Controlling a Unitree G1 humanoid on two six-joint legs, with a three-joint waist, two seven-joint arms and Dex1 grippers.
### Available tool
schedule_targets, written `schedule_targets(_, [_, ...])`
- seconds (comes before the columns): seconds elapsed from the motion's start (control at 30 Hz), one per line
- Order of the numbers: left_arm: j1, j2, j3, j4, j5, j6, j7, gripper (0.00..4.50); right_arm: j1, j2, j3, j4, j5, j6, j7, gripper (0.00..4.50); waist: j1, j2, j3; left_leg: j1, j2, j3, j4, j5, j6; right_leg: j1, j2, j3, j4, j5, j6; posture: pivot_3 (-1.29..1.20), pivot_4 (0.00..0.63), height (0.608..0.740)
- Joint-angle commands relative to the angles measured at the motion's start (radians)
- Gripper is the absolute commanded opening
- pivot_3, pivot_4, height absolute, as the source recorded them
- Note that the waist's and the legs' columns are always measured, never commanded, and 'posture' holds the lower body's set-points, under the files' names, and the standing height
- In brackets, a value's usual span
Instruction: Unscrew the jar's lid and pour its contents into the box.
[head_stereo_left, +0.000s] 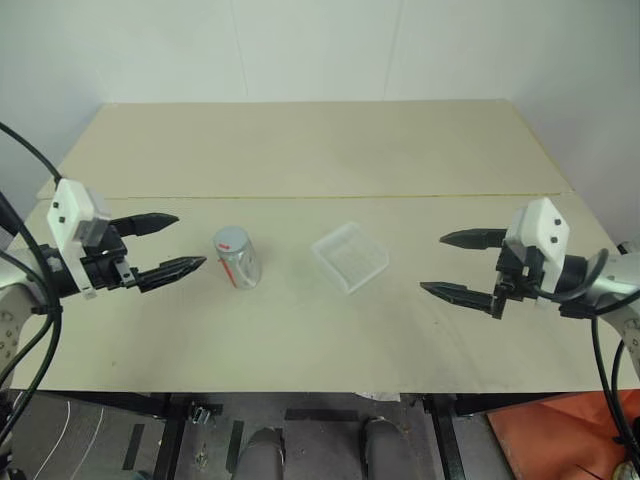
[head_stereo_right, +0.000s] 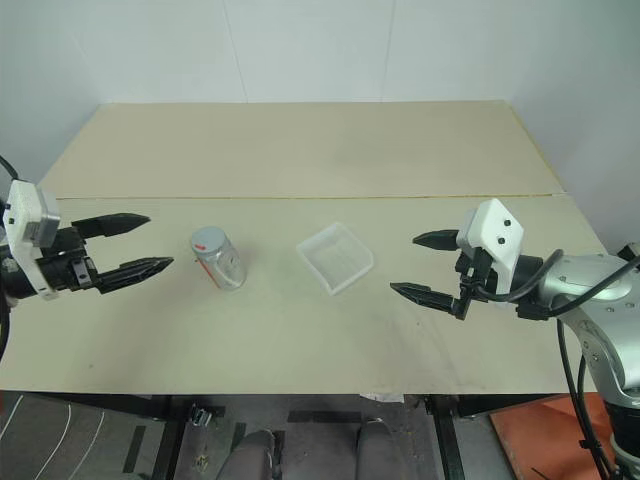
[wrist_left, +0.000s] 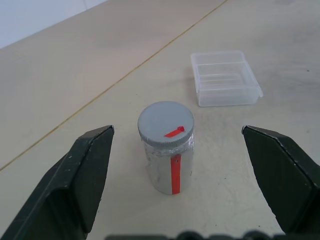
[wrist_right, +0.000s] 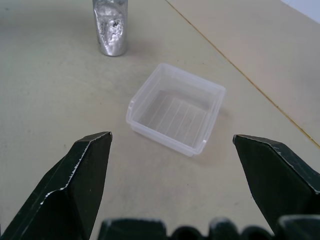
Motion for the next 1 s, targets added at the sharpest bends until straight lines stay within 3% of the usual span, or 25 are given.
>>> schedule_targets(0.03, [0.003,0.009,0.037,-0.038,-0.017,0.002,0.013,4.46,0.010,0.015,-0.025,-0.025,-0.012,-0.036,-0.018,4.50,0.000,0.000,0.000,0.000,0.000,0.000,0.000,0.000,0.000,0.000,0.000,0.000,0.000,0.000,0.000,0.00,0.150,0.740])
schedule_targets(0.17, [0.016,0.005,0.039,-0.042,-0.021,0.009,0.024,4.46,0.013,0.036,-0.023,-0.040,-0.003,-0.038,-0.023,4.50,0.000,0.000,0.000,0.000,0.000,0.000,0.000,0.000,0.000,0.000,0.000,0.000,0.000,0.000,0.000,0.00,0.150,0.740])
schedule_targets(0.37, [0.133,-0.074,0.057,-0.112,-0.034,0.017,0.090,4.46,0.013,0.031,-0.035,-0.029,-0.017,-0.065,-0.003,4.50,-0.004,0.000,0.000,0.000,0.000,0.000,0.000,0.000,0.000,0.000,0.000,0.000,0.000,0.000,0.000,0.00,0.150,0.740])
schedule_targets(0.57, [0.177,-0.244,-0.028,-0.143,0.030,-0.047,0.228,4.46,-0.022,0.007,-0.051,-0.012,0.010,-0.071,0.059,4.50,0.004,0.000,0.000,0.001,0.000,0.000,0.000,0.000,0.000,0.002,0.000,0.000,0.000,0.000,0.000,0.00,0.150,0.740])
schedule_targets(0.77, [0.213,-0.349,-0.097,-0.176,0.084,-0.079,0.324,4.46,-0.057,-0.015,-0.049,0.009,0.027,-0.074,0.106,4.50,0.003,0.000,0.000,0.001,0.000,0.000,0.000,0.000,0.000,0.001,0.000,0.000,0.000,0.000,0.000,0.00,0.150,0.740])
schedule_targets(1.0, [0.149,-0.498,-0.222,-0.076,0.232,-0.211,0.453,4.46,-0.066,-0.015,-0.035,-0.009,0.000,-0.067,0.069,4.50,0.005,0.000,0.000,0.002,0.000,0.000,0.000,0.000,0.000,0.003,0.000,0.000,-0.001,0.000,0.000,0.00,0.150,0.740])
